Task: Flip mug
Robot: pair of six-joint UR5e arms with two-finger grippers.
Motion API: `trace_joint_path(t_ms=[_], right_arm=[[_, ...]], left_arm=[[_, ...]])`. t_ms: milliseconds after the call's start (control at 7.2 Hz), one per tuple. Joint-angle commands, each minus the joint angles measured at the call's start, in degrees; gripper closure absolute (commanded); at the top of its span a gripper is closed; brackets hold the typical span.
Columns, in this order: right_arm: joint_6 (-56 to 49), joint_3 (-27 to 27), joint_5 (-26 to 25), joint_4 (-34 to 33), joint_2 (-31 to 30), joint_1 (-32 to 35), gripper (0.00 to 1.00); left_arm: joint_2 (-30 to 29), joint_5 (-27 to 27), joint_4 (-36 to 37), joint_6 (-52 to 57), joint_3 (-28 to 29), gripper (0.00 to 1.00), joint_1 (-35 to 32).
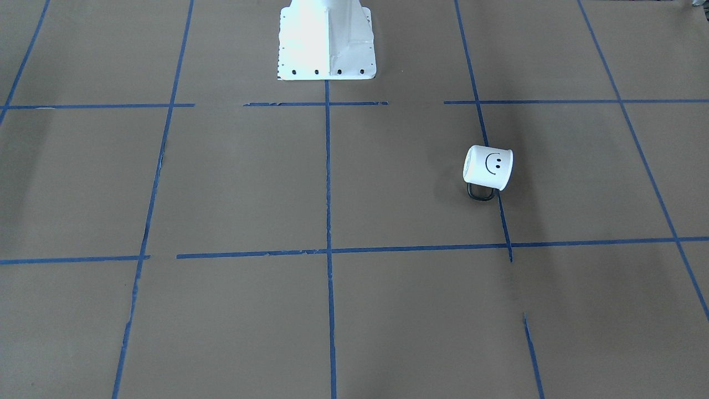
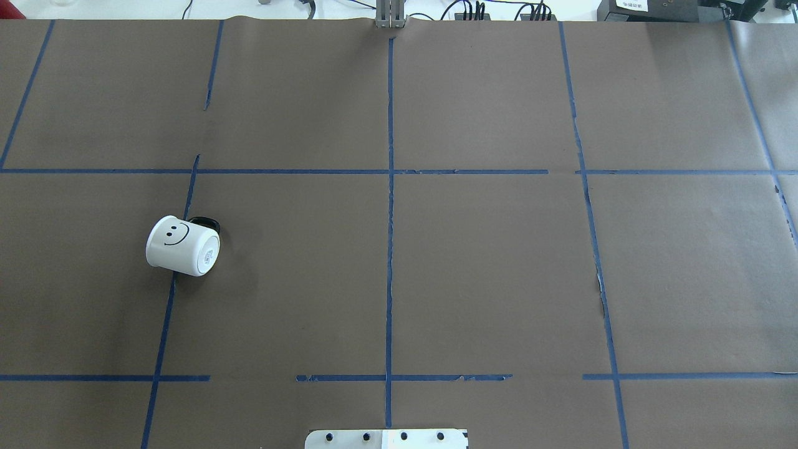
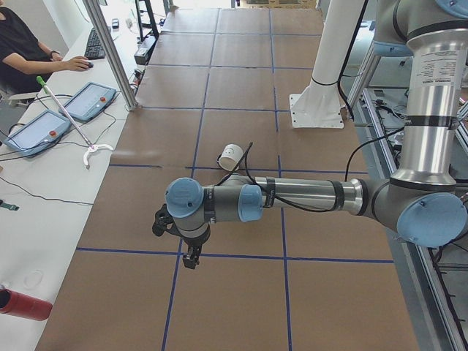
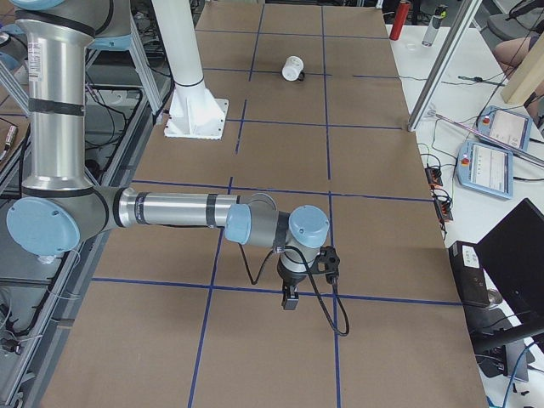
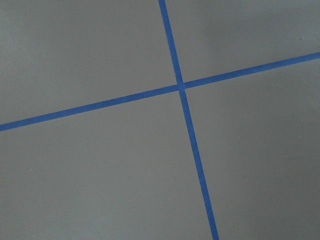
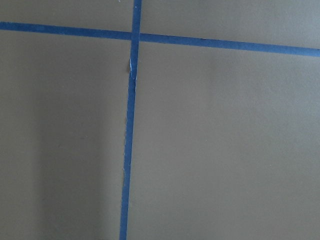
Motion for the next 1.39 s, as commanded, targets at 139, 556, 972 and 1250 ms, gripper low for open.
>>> trace_joint_path(t_ms=[139,556,972,1250], right_arm=[[0.0,0.0,0.0,0.0,0.0,0.0,0.0],[0.0,0.0,0.0,0.0,-0.1,0.0,0.0],[0.0,0.0,0.0,0.0,0.0,0.0,0.0],[0.0,0.0,0.0,0.0,0.0,0.0,0.0]], left_arm=[[-0.4,2.0,1.4,3.1,-0.6,0.0,-0.8],[-0.4,4.3,1.4,3.1,-1.1,0.0,-0.9],[-0.9,4.1,1.5,3.0,-2.5,0.0,-1.2],[-0.8,4.1,1.5,3.0,-2.5,0.0,-1.3]])
